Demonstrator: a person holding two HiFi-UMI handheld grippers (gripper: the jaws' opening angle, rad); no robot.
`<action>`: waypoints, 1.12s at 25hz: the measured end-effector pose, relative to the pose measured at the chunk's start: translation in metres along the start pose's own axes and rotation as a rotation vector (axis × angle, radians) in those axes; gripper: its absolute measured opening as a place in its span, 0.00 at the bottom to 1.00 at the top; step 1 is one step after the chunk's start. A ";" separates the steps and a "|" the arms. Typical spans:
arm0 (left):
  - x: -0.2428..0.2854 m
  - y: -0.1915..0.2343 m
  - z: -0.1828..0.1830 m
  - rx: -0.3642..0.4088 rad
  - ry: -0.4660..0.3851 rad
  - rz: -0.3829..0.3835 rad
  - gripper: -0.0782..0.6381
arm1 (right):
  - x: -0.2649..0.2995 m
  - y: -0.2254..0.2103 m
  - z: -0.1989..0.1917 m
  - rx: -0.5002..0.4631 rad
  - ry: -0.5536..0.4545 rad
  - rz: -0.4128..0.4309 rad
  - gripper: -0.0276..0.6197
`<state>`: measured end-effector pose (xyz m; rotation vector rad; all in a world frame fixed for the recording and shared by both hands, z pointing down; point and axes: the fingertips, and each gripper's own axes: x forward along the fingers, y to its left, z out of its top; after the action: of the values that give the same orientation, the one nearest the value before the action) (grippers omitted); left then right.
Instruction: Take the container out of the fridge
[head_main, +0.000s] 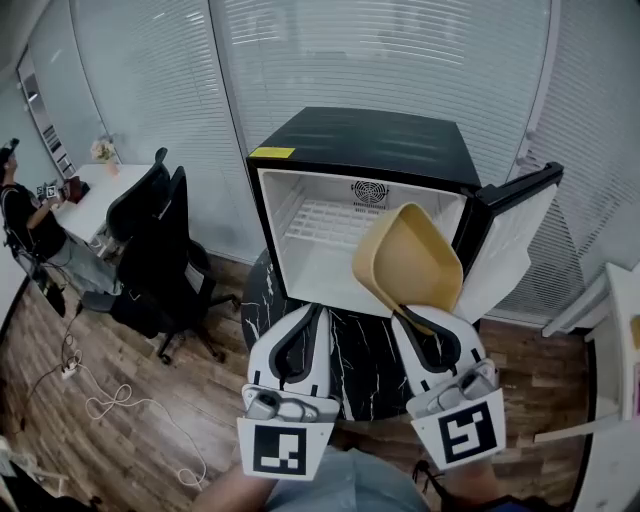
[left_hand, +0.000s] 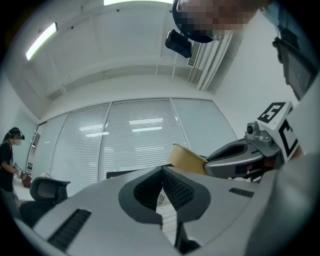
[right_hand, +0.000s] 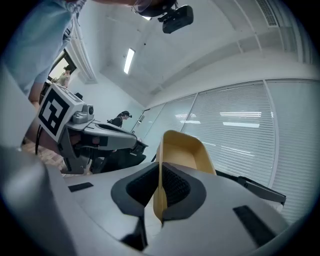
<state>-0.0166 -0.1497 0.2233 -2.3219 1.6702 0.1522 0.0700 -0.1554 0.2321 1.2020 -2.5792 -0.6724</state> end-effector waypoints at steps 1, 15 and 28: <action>-0.001 -0.001 0.001 0.002 -0.003 0.000 0.13 | -0.002 -0.001 0.001 0.010 -0.010 -0.010 0.09; 0.002 -0.011 0.001 0.013 0.005 -0.002 0.13 | -0.011 -0.008 0.003 0.055 -0.047 -0.047 0.09; 0.015 -0.014 -0.008 0.024 0.024 -0.008 0.13 | -0.005 -0.017 -0.010 0.070 -0.045 -0.040 0.09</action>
<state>0.0007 -0.1622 0.2296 -2.3212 1.6647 0.1029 0.0881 -0.1647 0.2322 1.2772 -2.6426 -0.6298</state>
